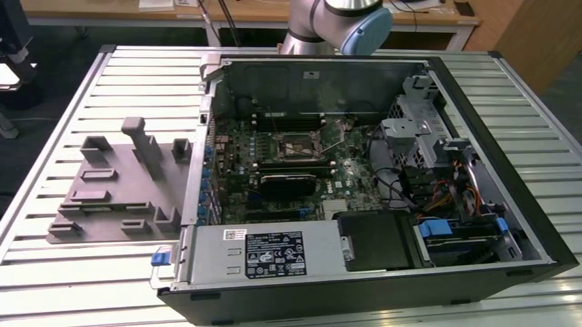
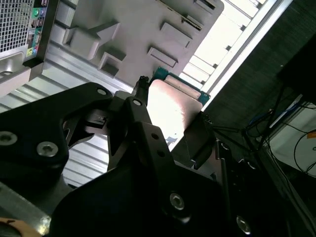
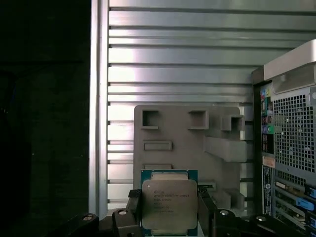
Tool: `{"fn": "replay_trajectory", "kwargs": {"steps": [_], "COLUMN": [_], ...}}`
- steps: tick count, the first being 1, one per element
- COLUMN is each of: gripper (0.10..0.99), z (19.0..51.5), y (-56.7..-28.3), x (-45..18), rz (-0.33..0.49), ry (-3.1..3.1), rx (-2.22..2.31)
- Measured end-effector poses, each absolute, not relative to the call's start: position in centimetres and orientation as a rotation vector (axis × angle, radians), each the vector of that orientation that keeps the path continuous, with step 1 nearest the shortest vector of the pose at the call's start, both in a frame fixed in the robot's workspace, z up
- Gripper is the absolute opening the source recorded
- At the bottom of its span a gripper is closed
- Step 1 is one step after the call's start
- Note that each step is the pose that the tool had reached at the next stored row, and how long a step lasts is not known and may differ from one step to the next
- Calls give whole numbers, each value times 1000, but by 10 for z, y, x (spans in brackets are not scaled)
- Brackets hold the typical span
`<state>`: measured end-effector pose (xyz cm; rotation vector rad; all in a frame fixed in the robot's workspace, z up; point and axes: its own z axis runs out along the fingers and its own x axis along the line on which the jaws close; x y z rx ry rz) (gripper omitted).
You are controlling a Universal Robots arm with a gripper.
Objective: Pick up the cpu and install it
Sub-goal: 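Pick up the cpu and move it towards the insertion slot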
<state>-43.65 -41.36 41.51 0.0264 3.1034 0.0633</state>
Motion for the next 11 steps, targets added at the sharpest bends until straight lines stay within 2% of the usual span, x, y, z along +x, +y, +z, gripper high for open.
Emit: {"fn": "replay_trajectory", "kwargs": {"steps": [11], "gripper": [541], "z": [415], "y": [-414], "x": [-428], "rz": [63], "ry": [3104], "rx": [26]}}
